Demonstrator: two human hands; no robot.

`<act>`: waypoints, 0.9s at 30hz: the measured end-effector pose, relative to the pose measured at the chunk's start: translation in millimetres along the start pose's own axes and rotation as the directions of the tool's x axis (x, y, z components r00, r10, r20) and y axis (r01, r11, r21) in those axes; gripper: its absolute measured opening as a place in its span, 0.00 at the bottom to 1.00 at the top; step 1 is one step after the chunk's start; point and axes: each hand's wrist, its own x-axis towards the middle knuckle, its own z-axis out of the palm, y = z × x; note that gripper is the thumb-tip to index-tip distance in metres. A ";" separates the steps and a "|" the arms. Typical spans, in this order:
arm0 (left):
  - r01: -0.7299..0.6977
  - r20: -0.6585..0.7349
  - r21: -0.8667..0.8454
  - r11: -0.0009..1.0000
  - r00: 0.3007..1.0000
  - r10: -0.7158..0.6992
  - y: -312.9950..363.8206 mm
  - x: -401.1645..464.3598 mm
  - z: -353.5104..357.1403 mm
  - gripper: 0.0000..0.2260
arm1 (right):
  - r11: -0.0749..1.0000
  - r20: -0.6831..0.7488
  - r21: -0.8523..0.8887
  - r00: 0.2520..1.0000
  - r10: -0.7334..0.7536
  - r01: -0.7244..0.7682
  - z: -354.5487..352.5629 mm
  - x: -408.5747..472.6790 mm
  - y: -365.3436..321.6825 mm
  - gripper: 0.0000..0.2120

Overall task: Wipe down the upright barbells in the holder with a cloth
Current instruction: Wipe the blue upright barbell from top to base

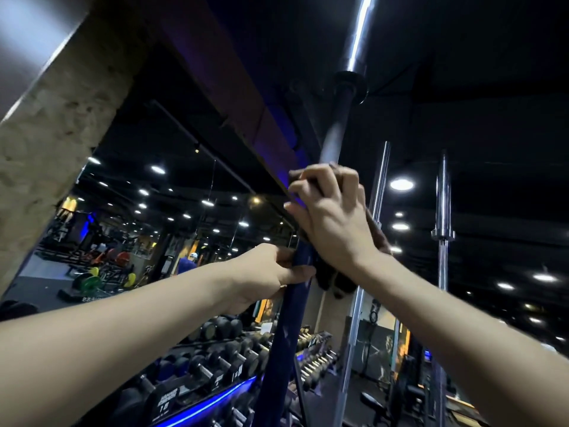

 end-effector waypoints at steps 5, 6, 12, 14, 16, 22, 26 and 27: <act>0.042 0.056 0.046 0.998 0.997 -0.045 -10.8 -6.8 -2.2 0.06 | 0.995 0.038 0.036 0.995 -0.096 0.095 -4.3 -2.4 10.1 0.16; 0.047 0.053 0.044 0.998 0.997 -0.049 -12.1 -6.0 -3.0 0.07 | 0.997 0.038 0.032 0.996 -0.078 0.077 -3.0 12.5 19.6 0.17; 0.060 0.087 -0.009 0.998 0.994 -0.059 -15.7 0.9 -5.3 0.11 | 0.986 0.068 0.036 0.985 0.161 -0.164 9.9 74.1 58.8 0.15; 0.054 0.085 -0.018 0.998 0.995 -0.053 -17.4 -0.3 -4.5 0.11 | 0.980 0.062 0.032 0.979 0.195 -0.197 12.9 68.9 51.5 0.15; 0.039 0.081 -0.018 0.999 0.996 -0.037 -18.8 -2.8 -4.1 0.11 | 0.986 0.009 0.004 0.986 0.164 -0.164 10.9 52.4 36.0 0.17; 0.000 0.065 -0.055 0.998 0.998 0.004 -16.6 -13.9 -0.8 0.04 | 0.994 -0.056 -0.027 0.992 -0.111 0.109 -6.6 -35.6 -16.1 0.12; 0.001 0.041 -0.038 0.999 0.999 0.000 -15.1 -13.9 -1.9 0.07 | 0.978 0.032 -0.118 0.985 -0.172 0.174 -4.8 10.9 18.0 0.13; 0.008 0.042 -0.028 1.000 0.999 -0.007 -15.2 -13.4 -2.5 0.09 | 0.987 0.048 -0.115 0.993 -0.110 0.115 -3.7 26.9 28.1 0.15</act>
